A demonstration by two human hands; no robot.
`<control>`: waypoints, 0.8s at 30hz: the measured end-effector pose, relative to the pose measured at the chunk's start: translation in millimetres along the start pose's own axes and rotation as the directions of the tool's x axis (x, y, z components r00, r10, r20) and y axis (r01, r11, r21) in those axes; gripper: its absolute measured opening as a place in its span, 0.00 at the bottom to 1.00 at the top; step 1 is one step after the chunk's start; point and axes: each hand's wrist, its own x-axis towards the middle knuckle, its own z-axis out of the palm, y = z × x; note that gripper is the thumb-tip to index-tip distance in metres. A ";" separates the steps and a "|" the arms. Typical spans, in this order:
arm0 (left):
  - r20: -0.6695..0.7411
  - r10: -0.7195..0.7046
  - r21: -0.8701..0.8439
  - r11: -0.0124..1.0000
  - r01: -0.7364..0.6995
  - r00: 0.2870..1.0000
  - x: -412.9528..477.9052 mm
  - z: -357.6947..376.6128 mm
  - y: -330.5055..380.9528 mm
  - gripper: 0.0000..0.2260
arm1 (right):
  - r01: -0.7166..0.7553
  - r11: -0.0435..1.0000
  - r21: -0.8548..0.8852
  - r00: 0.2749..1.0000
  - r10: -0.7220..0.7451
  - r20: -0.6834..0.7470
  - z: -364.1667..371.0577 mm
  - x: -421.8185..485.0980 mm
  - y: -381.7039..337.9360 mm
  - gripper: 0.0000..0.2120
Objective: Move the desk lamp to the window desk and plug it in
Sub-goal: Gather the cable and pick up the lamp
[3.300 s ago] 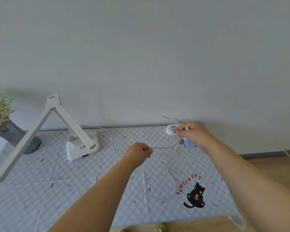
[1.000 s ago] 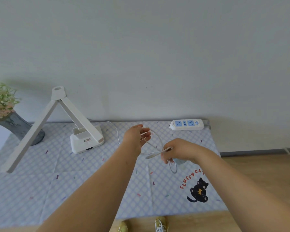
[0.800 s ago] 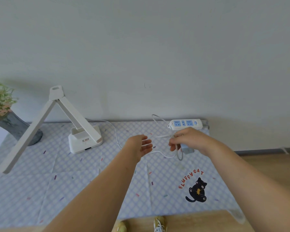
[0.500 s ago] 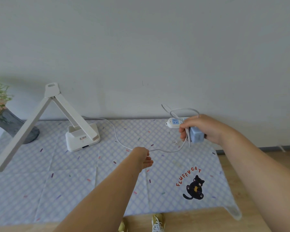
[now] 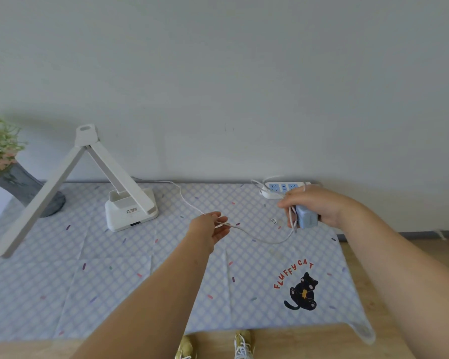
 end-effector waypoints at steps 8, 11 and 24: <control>0.055 0.107 0.024 0.994 -0.108 0.993 -1.8 -12.0 12.4 0.07 | -0.036 0.969 -0.246 0.999 0.045 0.029 60.9 19.4 6.9 0.07; 0.069 0.105 -0.026 0.994 -0.103 0.992 -3.7 -13.7 13.5 0.07 | -0.056 0.955 -0.291 0.998 0.048 -0.036 84.3 28.9 9.6 0.09; 0.094 0.074 -0.124 0.990 -0.062 0.993 -2.9 -24.1 17.5 0.06 | -0.105 0.994 0.023 0.994 0.105 -0.014 125.9 33.8 14.4 0.07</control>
